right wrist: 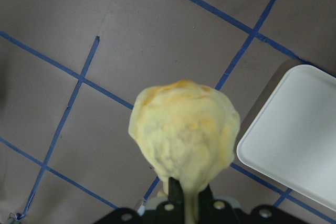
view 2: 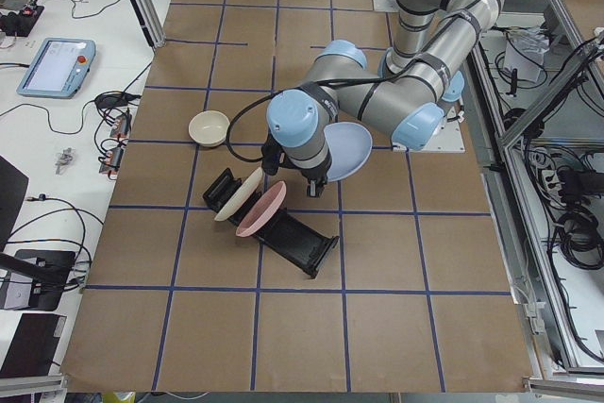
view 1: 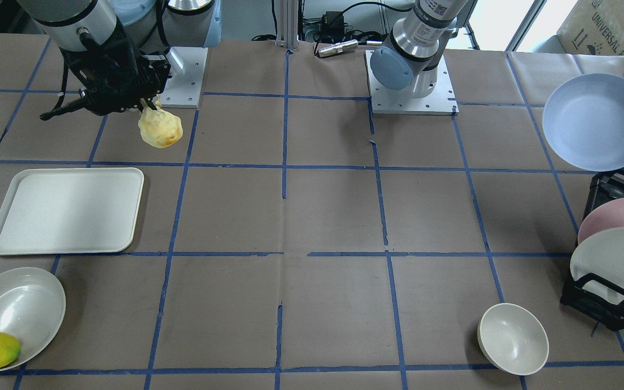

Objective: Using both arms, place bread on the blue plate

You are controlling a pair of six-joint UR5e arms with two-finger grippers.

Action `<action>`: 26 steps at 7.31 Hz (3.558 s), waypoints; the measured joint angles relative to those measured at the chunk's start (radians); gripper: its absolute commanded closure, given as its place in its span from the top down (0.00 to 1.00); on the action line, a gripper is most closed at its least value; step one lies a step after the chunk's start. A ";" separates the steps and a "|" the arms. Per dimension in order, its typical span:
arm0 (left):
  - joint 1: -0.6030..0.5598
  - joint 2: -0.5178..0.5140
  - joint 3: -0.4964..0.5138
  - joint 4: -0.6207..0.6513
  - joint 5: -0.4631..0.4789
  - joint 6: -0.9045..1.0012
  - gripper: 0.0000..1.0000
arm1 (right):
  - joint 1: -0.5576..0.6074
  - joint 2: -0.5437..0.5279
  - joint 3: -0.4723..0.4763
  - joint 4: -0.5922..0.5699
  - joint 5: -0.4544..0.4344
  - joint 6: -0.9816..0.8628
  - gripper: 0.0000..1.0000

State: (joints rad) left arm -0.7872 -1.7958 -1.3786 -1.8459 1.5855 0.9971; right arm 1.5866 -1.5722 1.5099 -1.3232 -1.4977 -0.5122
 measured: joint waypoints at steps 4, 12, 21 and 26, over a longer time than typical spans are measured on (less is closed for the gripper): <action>-0.367 -0.011 -0.196 0.227 -0.173 -0.402 0.01 | -0.002 0.000 0.001 0.000 0.001 0.000 0.10; -0.862 -0.171 -0.391 0.865 -0.289 -1.142 0.19 | 0.039 0.077 0.018 -0.148 0.018 0.090 0.12; -0.799 0.006 -0.346 0.715 -0.051 -1.039 1.00 | 0.320 0.644 -0.275 -0.449 -0.083 0.459 1.00; -0.808 0.099 -0.059 0.241 0.030 -0.971 1.00 | 0.334 0.636 -0.246 -0.351 -0.100 0.559 0.98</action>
State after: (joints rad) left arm -1.5951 -1.6971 -1.4379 -1.6053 1.6158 0.0260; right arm 1.9206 -0.9360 1.2636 -1.6744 -1.5976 0.0471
